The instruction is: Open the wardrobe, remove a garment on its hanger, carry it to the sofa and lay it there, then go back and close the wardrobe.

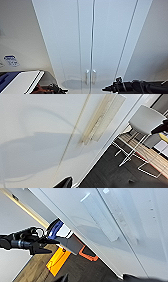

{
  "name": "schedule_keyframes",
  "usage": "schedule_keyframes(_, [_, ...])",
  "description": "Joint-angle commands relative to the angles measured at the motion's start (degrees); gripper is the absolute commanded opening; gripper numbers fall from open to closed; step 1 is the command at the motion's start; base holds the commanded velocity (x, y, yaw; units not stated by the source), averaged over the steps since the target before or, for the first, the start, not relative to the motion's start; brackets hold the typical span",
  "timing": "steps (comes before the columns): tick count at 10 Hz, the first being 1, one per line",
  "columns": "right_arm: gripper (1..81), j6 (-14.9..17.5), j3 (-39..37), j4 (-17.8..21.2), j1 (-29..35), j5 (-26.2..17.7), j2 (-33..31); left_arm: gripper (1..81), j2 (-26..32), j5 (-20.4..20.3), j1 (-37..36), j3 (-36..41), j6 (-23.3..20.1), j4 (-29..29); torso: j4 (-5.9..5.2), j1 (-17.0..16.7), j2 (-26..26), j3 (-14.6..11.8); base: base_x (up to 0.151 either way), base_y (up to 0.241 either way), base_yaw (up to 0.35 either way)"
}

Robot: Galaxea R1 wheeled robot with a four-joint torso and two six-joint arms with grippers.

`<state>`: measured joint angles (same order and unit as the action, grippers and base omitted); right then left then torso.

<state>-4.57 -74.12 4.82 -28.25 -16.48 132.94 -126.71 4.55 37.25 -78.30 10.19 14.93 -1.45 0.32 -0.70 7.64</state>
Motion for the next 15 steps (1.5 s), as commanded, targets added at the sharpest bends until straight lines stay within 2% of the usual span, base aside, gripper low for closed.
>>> schedule_keyframes(1, [81.1, -0.8, -0.8, 1.8, 9.7, -1.2, 1.0, 81.1, -1.5, 1.2, -8.3, -1.3, 0.7, -0.5, 0.00, 0.0, 0.0, 0.0, 0.000, 0.000, 0.000])
schedule_keyframes(3, [81.1, -0.9, -2.9, 1.7, 11.7, -2.9, 2.9, 81.1, -3.9, 3.2, -10.1, -2.8, 1.0, -0.5, 0.00, 0.0, 0.0, 0.0, 0.000, 0.000, 0.000])
schedule_keyframes(6, [81.1, -1.3, -5.4, 1.6, 13.5, -2.9, 4.2, 81.1, -6.8, 3.6, -12.2, -5.3, 1.3, -0.5, 0.00, 0.0, 0.0, 0.0, 0.000, 0.000, 0.000])
schedule_keyframes(7, [81.1, -1.3, -6.9, 1.6, 13.9, -2.9, 4.8, 81.1, -8.6, 5.3, -12.6, -7.0, 1.7, -0.5, 0.00, 0.1, 0.0, 0.0, 0.000, 0.000, 0.000])
schedule_keyframes(11, [81.1, -1.4, -12.2, 1.8, 16.8, -3.6, 8.4, 81.1, -13.5, 7.2, -14.3, -11.6, 1.8, -0.6, 0.00, 0.1, 0.1, 0.1, 0.000, 0.000, 0.000])
schedule_keyframes(15, [81.1, -1.1, -10.6, 0.5, 17.1, -2.4, 9.8, 81.1, -17.1, 6.8, -14.4, -14.8, 1.7, -0.4, 0.00, 0.1, 0.1, 0.1, 0.000, 0.000, 0.000])
